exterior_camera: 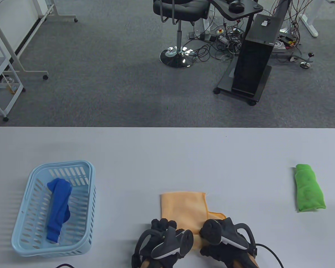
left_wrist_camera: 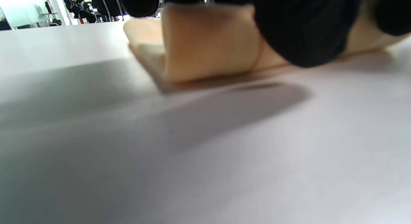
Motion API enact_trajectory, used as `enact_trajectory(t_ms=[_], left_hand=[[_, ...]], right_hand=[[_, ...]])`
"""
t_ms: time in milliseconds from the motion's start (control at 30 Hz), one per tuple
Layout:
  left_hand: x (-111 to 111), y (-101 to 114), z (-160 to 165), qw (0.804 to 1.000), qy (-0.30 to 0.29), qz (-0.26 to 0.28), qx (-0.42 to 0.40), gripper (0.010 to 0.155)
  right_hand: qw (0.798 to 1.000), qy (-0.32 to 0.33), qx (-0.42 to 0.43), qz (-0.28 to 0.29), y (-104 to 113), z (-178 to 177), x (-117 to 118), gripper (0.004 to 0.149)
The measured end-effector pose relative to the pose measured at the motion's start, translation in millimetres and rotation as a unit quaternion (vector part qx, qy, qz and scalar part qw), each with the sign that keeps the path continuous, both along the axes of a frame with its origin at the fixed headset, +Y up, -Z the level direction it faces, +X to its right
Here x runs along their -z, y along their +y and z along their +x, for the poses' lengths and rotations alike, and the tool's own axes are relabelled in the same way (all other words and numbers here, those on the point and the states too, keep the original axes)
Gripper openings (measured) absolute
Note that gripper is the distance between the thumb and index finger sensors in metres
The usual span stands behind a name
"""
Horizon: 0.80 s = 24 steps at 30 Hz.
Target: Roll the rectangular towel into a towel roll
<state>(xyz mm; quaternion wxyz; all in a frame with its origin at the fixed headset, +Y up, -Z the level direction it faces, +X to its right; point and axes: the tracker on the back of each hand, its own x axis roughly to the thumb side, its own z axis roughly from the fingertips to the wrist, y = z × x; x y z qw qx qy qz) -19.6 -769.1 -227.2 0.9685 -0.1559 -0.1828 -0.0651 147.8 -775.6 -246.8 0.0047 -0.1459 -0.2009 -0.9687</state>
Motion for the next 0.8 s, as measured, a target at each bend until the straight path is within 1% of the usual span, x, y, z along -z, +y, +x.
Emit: enact_trajectory(t_ms=[67, 133, 267, 400, 533, 600, 633, 700, 733, 800], left_hand=[[2.5, -1.8, 0.4, 1.000, 0.002, 0.010, -0.024, 0.068], [3.5, -0.6, -3.7, 0.998, 0.020, 0.010, -0.056, 0.063], [4.6, 1.8, -13.8, 0.994, 0.038, 0.001, -0.104, 0.059], [5.3, 0.1, -16.6, 0.994, 0.049, -0.011, -0.099, 0.059], [6.2, -0.1, -13.6, 0.996, 0.057, -0.004, -0.068, 0.056], [6.6, 4.8, -12.1, 0.995, 0.055, 0.025, -0.074, 0.065], [6.0, 6.7, -11.3, 0.994, 0.054, 0.040, -0.081, 0.063], [4.5, 8.9, -6.7, 0.993, 0.029, 0.065, -0.089, 0.049], [3.7, 7.5, -3.4, 0.995, 0.013, 0.065, -0.078, 0.043], [3.2, 6.1, -1.6, 0.998, 0.015, 0.038, -0.053, 0.044]], right_hand=[[0.999, -0.015, 0.032, 0.023, 1.3, 0.2, 0.9, 0.072], [0.998, -0.019, 0.047, 0.039, 4.0, 1.8, 0.7, 0.067], [0.997, -0.012, 0.064, 0.045, 9.3, 6.5, -1.5, 0.061], [0.997, -0.012, 0.068, 0.045, 10.8, 7.9, -1.7, 0.059], [0.995, -0.020, 0.068, 0.074, 11.2, 5.8, -2.3, 0.062], [0.991, -0.026, 0.104, 0.076, 12.8, 3.1, -2.4, 0.063], [0.990, -0.026, 0.112, 0.081, 13.5, 2.0, -2.1, 0.059], [0.988, -0.025, 0.110, 0.109, 14.1, -1.4, -1.7, 0.048], [0.988, -0.018, 0.092, 0.125, 13.4, -3.5, -1.5, 0.047], [0.990, -0.018, 0.067, 0.123, 12.0, -4.4, -1.8, 0.046]])
